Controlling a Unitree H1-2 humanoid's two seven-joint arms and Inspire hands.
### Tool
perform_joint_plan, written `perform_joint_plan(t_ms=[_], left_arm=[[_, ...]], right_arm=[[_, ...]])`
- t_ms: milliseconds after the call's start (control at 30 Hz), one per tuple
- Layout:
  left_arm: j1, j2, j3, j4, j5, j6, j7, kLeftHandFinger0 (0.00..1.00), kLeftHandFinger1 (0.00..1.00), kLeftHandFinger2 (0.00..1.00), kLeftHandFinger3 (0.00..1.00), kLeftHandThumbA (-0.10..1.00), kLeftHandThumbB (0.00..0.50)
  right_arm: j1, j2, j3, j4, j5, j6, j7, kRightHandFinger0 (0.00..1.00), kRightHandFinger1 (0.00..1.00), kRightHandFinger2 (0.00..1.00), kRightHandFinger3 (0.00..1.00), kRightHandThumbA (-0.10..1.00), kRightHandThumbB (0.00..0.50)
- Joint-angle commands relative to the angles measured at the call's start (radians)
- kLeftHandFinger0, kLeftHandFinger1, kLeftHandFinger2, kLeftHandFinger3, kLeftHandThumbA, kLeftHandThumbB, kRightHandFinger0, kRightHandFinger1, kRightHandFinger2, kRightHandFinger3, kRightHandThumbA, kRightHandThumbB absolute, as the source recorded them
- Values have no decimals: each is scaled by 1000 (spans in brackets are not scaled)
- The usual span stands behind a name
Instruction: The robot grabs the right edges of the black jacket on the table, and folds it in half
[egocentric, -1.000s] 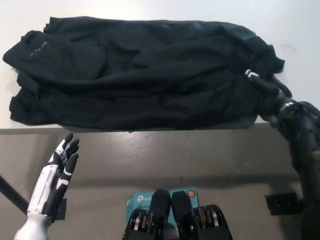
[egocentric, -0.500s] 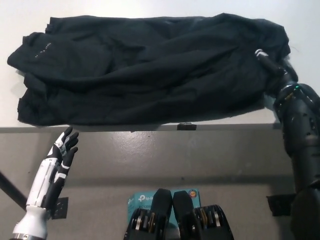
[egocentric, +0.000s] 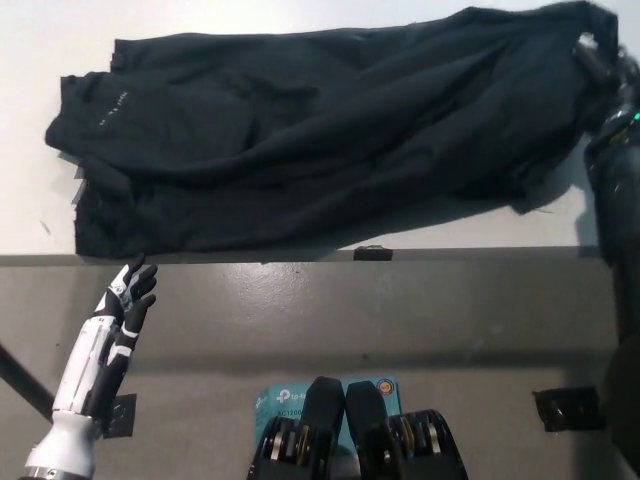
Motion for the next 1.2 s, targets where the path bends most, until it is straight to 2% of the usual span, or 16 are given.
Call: perform_joint_plan(t_ms=[0,267,333,433,467,533,600,667,700,800,900,1000,1067,1100,1133,1167], left_arm=[[-15,13,11,-38,-1,0,-7,1000,1000,1000,1000,916,83],[-19,12,9,-35,-1,-5,-8,1000,1000,1000,1000,925,77],[-22,13,8,-37,-1,-4,-9,1000,1000,1000,1000,922,76],[-23,14,9,-38,0,-4,-9,1000,1000,1000,1000,918,77],[-24,15,10,-40,0,-5,-9,1000,1000,1000,1000,917,78],[-26,14,11,-40,-2,-3,-8,1000,1000,1000,1000,914,64],[-25,14,13,-45,-8,7,-11,1000,1000,1000,1000,915,75],[-25,14,13,-45,-8,7,-11,1000,1000,1000,1000,915,75],[-28,15,12,-45,-4,9,-10,1000,1000,1000,1000,917,81],[-28,15,12,-46,-3,10,-10,1000,1000,1000,1000,918,81],[-31,15,11,-44,-4,9,-11,1000,1000,1000,1000,916,92],[-31,14,11,-45,-2,8,-10,1000,1000,1000,1000,913,84],[-31,14,11,-50,-3,10,-11,1000,1000,1000,1000,916,80],[-32,12,9,-52,1,14,-10,1000,1000,1000,1000,918,84],[-34,12,7,-54,4,16,-11,1000,1000,1000,1000,919,77],[-37,13,5,-52,7,12,-12,1000,1000,1000,1000,920,78]], right_arm=[[-115,-54,22,-33,-46,-89,2,0,373,810,830,-100,128],[-168,-56,92,-100,-113,-45,-13,0,362,815,793,-100,130],[-171,-59,153,-127,-169,-46,-5,0,349,726,684,-100,164],[-182,-60,200,-134,-197,-46,15,0,359,737,631,-100,169],[-201,-58,260,-140,-245,-49,50,0,408,804,663,-100,149],[-220,-61,334,-135,-293,-84,84,0,416,784,723,-100,175],[-239,-56,390,-147,-314,-92,106,0,358,733,742,-100,211],[-239,-59,398,-146,-309,-93,104,0,354,732,743,-100,212],[-275,-38,447,-157,-340,-87,132,0,361,753,778,-100,173],[-279,-38,457,-158,-342,-88,135,0,365,757,780,-100,173],[-309,21,568,-209,-426,-77,165,0,291,649,751,-100,164],[-314,34,600,-213,-450,-82,165,0,277,635,751,-100,177],[-336,71,675,-220,-519,-73,169,0,302,679,755,-100,178],[-345,91,696,-223,-529,-81,176,0,284,635,680,-100,180],[-357,109,719,-223,-550,-85,173,0,211,465,463,-100,178],[-365,121,717,-209,-536,-109,189,0,165,414,402,-100,167]])
